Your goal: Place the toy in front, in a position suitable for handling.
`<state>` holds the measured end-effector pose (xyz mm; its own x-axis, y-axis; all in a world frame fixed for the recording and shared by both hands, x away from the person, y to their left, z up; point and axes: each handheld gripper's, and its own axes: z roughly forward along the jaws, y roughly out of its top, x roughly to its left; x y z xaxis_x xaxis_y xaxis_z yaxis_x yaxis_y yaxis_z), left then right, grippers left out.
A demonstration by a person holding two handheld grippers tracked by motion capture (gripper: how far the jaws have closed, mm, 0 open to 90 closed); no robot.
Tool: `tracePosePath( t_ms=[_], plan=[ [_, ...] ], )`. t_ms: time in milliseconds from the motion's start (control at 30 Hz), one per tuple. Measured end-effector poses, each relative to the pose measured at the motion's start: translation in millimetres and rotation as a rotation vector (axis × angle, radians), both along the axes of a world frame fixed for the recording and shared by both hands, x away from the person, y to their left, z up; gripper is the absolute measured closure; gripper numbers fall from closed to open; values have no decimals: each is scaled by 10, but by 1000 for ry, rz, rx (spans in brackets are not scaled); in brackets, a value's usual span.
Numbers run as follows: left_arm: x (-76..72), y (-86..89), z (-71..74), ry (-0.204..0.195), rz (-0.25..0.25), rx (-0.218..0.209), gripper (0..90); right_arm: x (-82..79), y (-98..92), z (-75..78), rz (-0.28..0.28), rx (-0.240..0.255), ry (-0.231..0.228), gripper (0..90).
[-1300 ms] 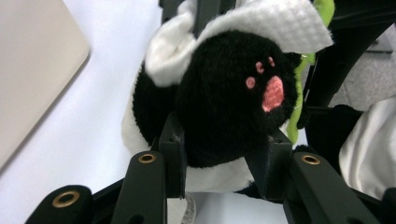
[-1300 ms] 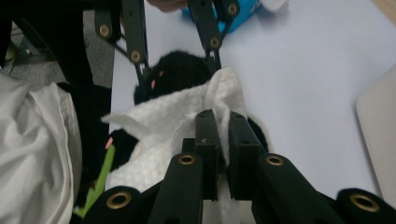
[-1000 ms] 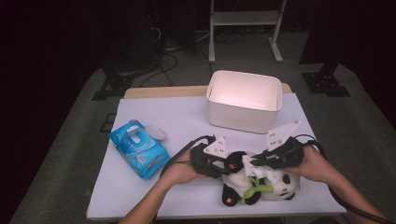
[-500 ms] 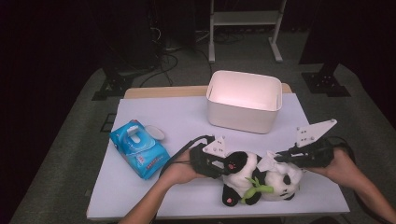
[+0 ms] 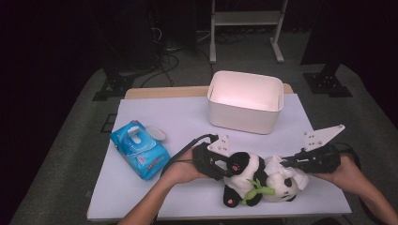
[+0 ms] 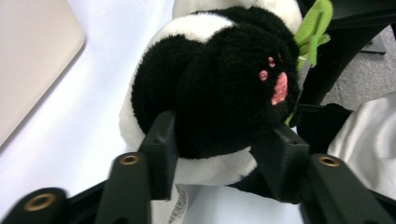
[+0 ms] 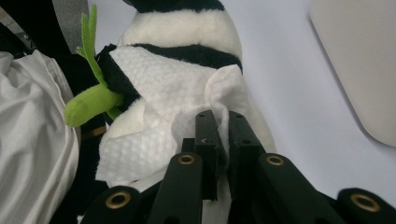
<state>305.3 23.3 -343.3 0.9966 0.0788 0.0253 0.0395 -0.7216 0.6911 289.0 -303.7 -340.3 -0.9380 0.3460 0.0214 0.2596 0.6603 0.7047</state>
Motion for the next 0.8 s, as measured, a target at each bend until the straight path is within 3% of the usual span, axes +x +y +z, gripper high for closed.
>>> tracePosePath(
  t_ms=[300,400,533,800],
  plan=[
    [-52,-64,139,-16,-27,46,440,-35,21,-33,5,22,3,837],
    [-64,-66,193,-8,-38,31,433,-32,22,-38,8,25,1,837],
    [-59,-63,291,10,-45,-25,425,-34,41,-43,18,36,7,837],
    [-4,-207,440,6,-74,10,423,-58,56,-51,29,36,-4,837]
  ],
)
